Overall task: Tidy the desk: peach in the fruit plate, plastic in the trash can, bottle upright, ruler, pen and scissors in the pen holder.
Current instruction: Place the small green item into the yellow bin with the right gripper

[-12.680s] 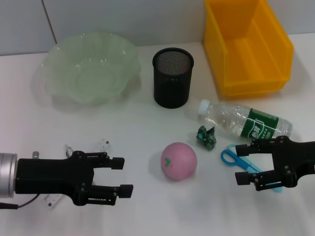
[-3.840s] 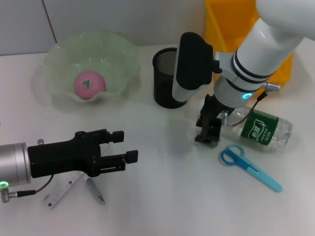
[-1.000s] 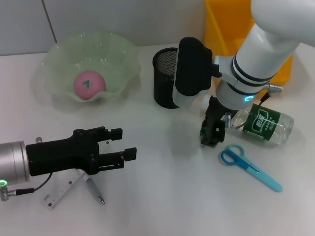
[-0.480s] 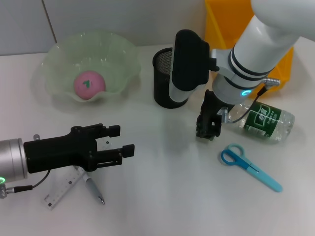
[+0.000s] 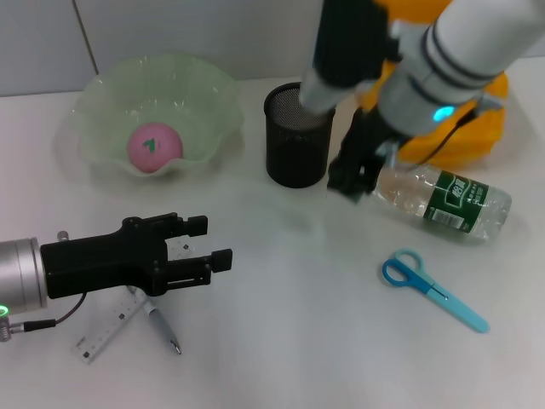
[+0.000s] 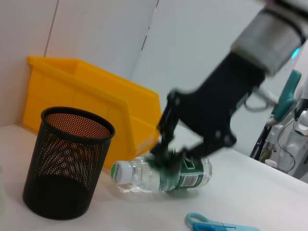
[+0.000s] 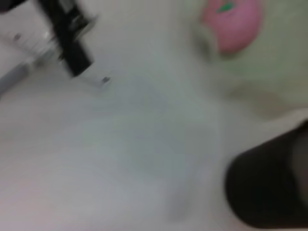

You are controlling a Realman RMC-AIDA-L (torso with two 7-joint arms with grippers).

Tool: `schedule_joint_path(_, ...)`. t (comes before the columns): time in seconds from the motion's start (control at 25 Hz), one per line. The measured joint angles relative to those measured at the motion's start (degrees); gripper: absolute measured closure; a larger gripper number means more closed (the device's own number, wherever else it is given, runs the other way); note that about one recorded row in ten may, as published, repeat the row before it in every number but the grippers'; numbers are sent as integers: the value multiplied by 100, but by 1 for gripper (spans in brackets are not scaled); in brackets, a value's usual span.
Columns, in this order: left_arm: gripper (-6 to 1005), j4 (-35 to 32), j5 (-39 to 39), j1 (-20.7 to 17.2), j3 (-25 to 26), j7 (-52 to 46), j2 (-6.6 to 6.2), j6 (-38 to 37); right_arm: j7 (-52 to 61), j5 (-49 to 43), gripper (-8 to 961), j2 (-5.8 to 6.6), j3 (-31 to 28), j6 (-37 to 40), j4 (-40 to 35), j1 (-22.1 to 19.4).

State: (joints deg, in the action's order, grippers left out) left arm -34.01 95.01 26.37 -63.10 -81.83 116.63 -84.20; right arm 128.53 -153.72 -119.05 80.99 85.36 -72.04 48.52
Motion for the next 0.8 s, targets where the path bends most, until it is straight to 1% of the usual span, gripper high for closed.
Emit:
schedule_joint_path(0.04,247,0,0,0,0,1,0,0,0,0,693,0,0,0,0,0)
schedule_joint_path(0.08,247,0,0,0,0,1,0,-1,142,-263,699,6,-183,48,-460,-110)
schedule_joint_path(0.12,247,0,0,0,0,1,-1,0,142,-263,704,6,-183,48,-460,-110)
schedule_joint_path(0.2,247,0,1,0,0,1,-1,0,261,-531,717,6,-414,34,-784,-184)
schedule_joint_path(0.24,247,0,0,0,0,1,-1,-1,297,-608,724,6,-547,24,-886,-204)
schedule_joint_path(0.28,247,0,0,0,0,1,-1,-4,345,-729,732,6,-865,-70,-1023,-223)
schedule_joint_path(0.32,247,0,0,0,0,1,-1,-10,345,-729,739,6,-865,-70,-1023,-223)
schedule_joint_path(0.4,247,0,1,0,0,1,-1,-13,350,-765,757,5,-1193,-267,-1020,-238)
schedule_joint_path(0.44,247,0,1,0,0,1,-1,-13,357,-790,768,6,-1343,-392,-975,-246)
schedule_joint_path(0.48,247,0,0,0,0,1,3,-31,420,-926,778,9,-1550,-695,-773,-253)
schedule_joint_path(0.52,247,0,1,-1,0,0,5,-36,420,-926,789,9,-1550,-695,-773,-253)
schedule_joint_path(0.56,247,0,0,0,0,-2,6,-40,538,-1111,799,11,-1611,-1047,-471,-254)
schedule_joint_path(0.6,247,0,0,0,0,-2,6,-40,538,-1111,806,11,-1611,-1047,-471,-254)
schedule_joint_path(0.64,247,0,0,0,0,-2,6,-40,586,-1199,814,10,-1613,-1252,-285,-253)
schedule_joint_path(0.68,247,0,0,0,0,-7,6,-43,624,-1256,821,14,-1638,-1632,113,-229)
schedule_joint_path(0.76,247,0,0,0,-1,-14,7,-45,620,-1254,836,18,-1672,-1914,477,-182)
schedule_joint_path(0.8,247,0,0,-1,0,-17,6,-45,620,-1254,815,18,-1672,-1914,477,-182)
